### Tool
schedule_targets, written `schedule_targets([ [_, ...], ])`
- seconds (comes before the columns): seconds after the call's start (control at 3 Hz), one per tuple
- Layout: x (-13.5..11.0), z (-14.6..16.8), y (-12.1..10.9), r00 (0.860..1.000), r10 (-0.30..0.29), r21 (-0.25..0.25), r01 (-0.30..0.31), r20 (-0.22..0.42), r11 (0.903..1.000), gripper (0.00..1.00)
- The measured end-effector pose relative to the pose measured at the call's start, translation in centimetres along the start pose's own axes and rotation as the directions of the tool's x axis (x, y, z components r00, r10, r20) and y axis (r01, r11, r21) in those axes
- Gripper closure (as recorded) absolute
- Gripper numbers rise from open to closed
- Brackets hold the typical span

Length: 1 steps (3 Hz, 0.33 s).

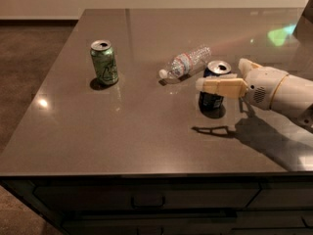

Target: Place pepsi can upright

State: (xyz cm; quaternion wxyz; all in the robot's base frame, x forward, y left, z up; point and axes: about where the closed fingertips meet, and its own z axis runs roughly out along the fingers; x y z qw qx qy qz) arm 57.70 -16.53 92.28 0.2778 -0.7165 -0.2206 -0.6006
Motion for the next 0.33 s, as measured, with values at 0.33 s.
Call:
schedule_targets([
  [0.33,0.0,0.01,-0.01,1.0,0.0,0.0,0.0,0.0,1.0,0.0],
])
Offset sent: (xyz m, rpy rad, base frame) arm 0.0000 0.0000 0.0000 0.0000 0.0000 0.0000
